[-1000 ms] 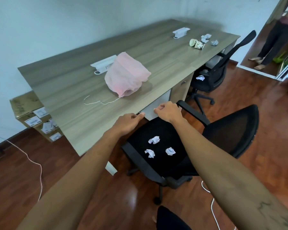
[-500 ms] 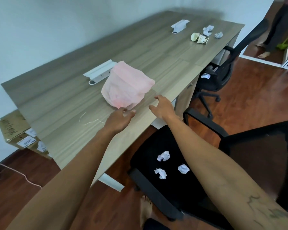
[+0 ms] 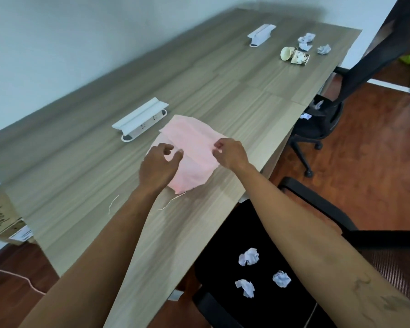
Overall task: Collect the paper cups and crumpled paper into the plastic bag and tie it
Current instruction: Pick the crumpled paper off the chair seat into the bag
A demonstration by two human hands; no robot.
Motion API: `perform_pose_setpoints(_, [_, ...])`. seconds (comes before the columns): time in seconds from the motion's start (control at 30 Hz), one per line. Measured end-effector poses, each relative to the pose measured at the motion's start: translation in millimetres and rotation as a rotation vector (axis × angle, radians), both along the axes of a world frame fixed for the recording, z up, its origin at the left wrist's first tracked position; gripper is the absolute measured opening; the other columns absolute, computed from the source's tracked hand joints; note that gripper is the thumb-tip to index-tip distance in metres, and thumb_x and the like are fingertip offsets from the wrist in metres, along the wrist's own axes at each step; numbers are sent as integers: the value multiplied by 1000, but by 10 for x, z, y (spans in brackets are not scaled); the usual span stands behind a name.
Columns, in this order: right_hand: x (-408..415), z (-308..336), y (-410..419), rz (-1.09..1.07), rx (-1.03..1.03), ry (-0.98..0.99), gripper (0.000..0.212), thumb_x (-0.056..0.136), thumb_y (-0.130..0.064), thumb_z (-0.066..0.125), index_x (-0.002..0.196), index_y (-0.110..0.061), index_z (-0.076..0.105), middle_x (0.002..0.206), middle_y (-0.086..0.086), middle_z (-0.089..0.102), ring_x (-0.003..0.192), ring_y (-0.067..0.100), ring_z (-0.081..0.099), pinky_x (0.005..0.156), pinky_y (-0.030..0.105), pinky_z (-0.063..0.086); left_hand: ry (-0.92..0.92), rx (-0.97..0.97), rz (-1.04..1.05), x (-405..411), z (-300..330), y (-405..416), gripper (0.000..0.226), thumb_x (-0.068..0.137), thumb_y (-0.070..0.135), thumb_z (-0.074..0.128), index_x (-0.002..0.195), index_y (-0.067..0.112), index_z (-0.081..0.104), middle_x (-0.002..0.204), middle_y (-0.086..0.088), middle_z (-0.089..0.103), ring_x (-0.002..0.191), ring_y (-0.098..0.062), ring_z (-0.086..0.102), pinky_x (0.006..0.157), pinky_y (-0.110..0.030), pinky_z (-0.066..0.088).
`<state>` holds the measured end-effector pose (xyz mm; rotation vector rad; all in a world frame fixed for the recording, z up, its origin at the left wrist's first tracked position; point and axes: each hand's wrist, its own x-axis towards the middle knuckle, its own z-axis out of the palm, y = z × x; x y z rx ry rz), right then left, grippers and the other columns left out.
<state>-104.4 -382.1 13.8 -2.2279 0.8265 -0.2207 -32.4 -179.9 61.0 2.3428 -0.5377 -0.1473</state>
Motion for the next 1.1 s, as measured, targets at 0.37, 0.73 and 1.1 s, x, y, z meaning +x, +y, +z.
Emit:
perform_pose_setpoints(0.37, [-548, -80, 1389, 238, -127, -189, 27, 89, -23, 60, 115, -20, 67, 109, 1, 70, 100, 21, 57, 78, 32, 50, -82, 321, 11, 308, 234, -408, 109, 54, 81, 72, 129, 7, 44, 127, -10, 54, 121, -30, 53, 90, -44, 46])
perform_pose_setpoints(0.73, [-612, -233, 1012, 226, -130, 174, 37, 99, -37, 36, 126, -28, 59, 131, -2, 60, 119, 23, 54, 93, 41, 47, -150, 349, -80, 668, 230, -66, 17, 78, 20, 64, 95, 18, 67, 103, -7, 68, 100, -32, 63, 73, -33, 44])
perform_pose_setpoints(1.1, [-686, -284, 1325, 449, 73, 245, 41, 80, -50, 63, 118, -38, 61, 102, -20, 69, 95, 7, 61, 87, 28, 49, -301, 332, -95, 745, 369, 263, 66, 66, 31, 80, 125, 17, 54, 122, -15, 51, 114, -36, 49, 88, -45, 44])
